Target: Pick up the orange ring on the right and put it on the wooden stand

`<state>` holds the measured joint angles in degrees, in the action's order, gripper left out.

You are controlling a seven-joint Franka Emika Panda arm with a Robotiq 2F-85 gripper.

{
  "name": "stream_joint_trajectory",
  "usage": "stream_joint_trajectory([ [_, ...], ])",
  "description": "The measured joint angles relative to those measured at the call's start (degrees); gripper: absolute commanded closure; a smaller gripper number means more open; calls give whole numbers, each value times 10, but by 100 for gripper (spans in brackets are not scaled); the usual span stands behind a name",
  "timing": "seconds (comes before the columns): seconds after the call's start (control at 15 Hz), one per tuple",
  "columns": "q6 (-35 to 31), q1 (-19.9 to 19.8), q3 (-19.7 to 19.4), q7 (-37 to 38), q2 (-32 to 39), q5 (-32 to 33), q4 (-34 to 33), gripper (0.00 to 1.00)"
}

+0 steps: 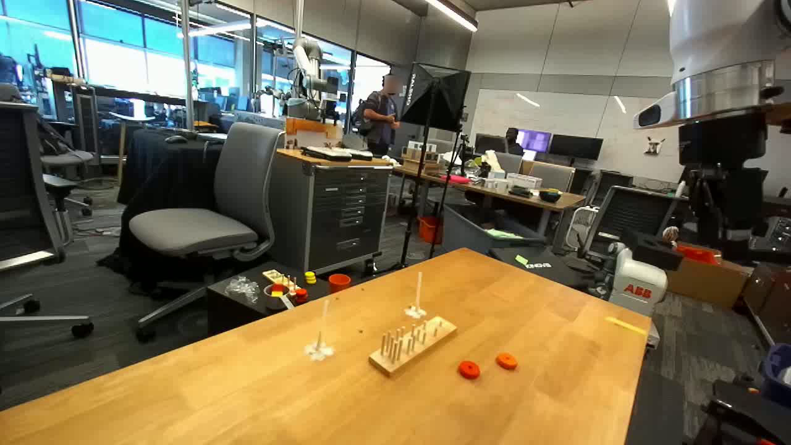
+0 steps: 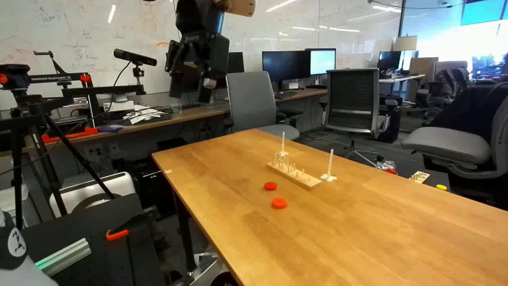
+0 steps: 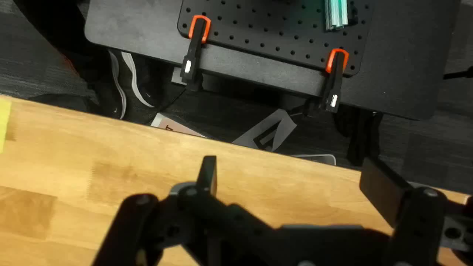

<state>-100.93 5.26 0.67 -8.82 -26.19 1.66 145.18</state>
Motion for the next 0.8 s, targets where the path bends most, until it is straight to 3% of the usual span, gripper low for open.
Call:
stream_joint_trajectory([
  [0.47,-1,0,0,1,0,0,-2,0],
  [0.8,-51,-7,-6,25,46,-24,-24,0],
])
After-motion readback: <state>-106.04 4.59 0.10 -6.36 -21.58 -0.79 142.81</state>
